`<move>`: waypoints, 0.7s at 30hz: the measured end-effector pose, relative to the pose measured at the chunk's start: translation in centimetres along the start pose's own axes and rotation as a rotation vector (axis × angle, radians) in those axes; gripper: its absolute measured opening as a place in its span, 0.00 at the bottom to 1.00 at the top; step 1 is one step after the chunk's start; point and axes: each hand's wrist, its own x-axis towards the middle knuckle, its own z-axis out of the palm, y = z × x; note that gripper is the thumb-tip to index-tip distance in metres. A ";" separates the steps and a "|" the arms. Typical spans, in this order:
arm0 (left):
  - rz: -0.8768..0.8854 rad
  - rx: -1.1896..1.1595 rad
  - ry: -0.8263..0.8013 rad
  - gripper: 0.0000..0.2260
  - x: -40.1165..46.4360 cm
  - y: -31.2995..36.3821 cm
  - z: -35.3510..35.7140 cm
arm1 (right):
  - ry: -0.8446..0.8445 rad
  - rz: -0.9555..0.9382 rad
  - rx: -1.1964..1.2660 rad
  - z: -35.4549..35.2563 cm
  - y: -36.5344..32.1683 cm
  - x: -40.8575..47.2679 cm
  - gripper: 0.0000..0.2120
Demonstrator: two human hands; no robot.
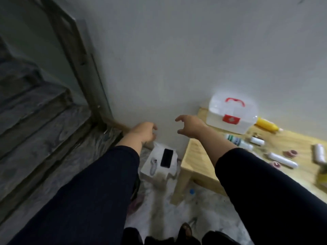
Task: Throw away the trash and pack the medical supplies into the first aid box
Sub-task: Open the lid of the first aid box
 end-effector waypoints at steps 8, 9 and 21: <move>0.300 0.129 0.000 0.21 6.0 13.5 1.5 | 0.181 0.212 -0.079 -5.6 13.1 -2.4 0.27; 0.334 0.132 0.000 0.22 6.8 15.0 1.9 | 0.193 0.223 -0.092 -6.0 14.6 -2.3 0.28; 0.543 0.174 0.148 0.30 15.4 22.7 7.2 | 0.307 0.173 -0.310 -3.1 22.9 2.8 0.32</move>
